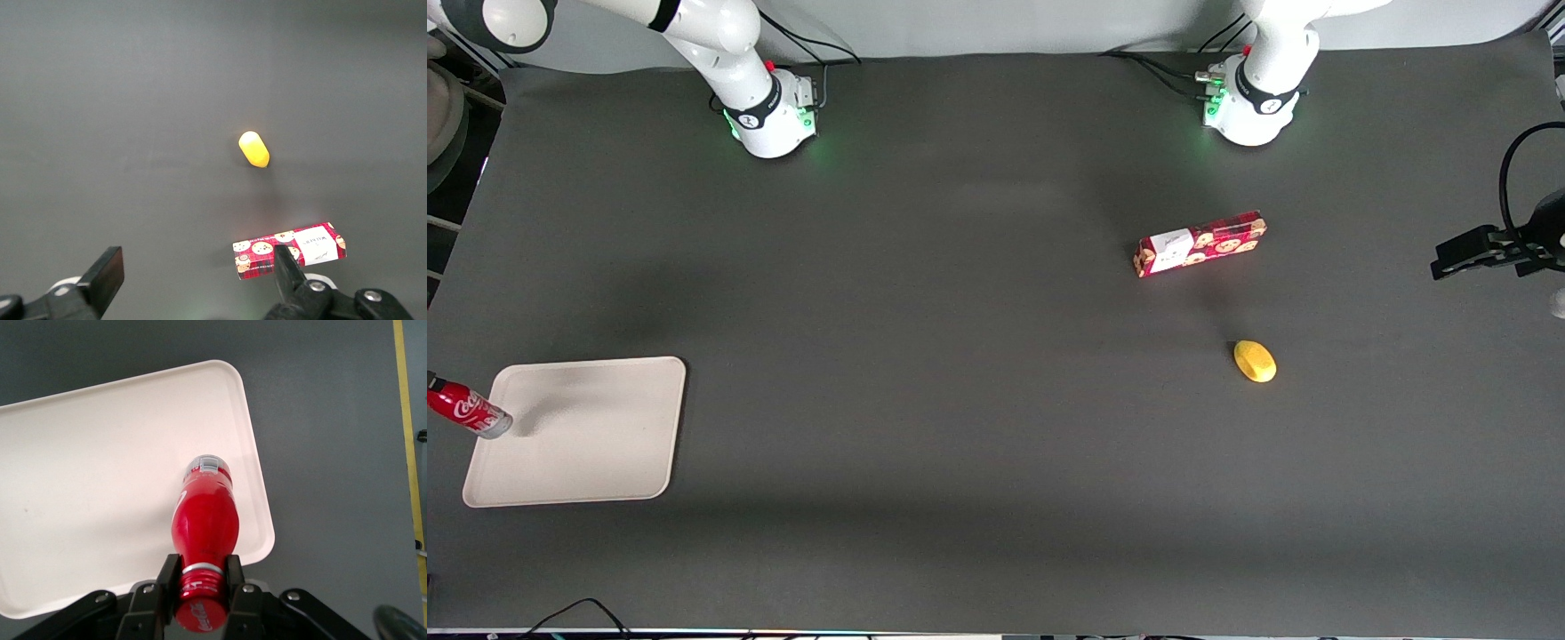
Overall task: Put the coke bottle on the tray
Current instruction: 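Lower the bottle upright onto the tray's corner with the right gripper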
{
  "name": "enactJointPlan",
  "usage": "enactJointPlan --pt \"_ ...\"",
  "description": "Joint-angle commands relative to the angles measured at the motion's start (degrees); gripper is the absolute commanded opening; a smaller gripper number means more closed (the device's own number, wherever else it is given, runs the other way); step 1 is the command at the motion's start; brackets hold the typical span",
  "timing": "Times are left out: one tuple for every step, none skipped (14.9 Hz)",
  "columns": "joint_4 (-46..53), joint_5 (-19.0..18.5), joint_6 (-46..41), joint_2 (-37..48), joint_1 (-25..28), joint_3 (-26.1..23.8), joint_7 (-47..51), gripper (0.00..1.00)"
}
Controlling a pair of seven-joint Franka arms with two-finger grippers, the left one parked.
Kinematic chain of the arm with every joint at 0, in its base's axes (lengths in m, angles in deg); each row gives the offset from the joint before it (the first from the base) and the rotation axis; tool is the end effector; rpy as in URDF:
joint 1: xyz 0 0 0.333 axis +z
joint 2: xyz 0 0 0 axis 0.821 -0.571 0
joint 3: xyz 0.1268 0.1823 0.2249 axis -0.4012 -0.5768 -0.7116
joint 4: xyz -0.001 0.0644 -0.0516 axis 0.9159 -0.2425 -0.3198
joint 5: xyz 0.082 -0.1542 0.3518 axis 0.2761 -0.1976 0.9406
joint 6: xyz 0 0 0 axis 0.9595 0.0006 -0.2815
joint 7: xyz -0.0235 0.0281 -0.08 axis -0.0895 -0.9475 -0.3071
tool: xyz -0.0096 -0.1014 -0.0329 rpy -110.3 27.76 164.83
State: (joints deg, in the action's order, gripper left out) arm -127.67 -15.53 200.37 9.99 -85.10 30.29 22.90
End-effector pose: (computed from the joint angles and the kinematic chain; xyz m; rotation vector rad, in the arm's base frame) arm 0.6121 -0.3910 0.3638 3.0532 -0.3048 0.0511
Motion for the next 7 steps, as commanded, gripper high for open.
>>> enactJointPlan --pt "2.79 1.26 1.20 -2.35 -0.31 0.04 -2.61 0.00" --pt "3.14 1.26 1.29 -2.70 -0.31 0.04 -2.70 0.00" --pt "3.41 1.26 1.21 -3.23 -0.31 0.04 -2.70 0.00" --pt "3.32 1.26 1.20 -3.41 -0.31 0.04 -2.70 0.00" --pt "3.41 1.26 1.20 -3.67 -0.31 0.04 -2.70 0.00" --pt "3.41 1.26 1.20 -3.93 -0.40 0.04 -2.79 0.00" --pt "3.41 1.26 1.20 -4.11 -0.40 0.04 -3.49 0.00"
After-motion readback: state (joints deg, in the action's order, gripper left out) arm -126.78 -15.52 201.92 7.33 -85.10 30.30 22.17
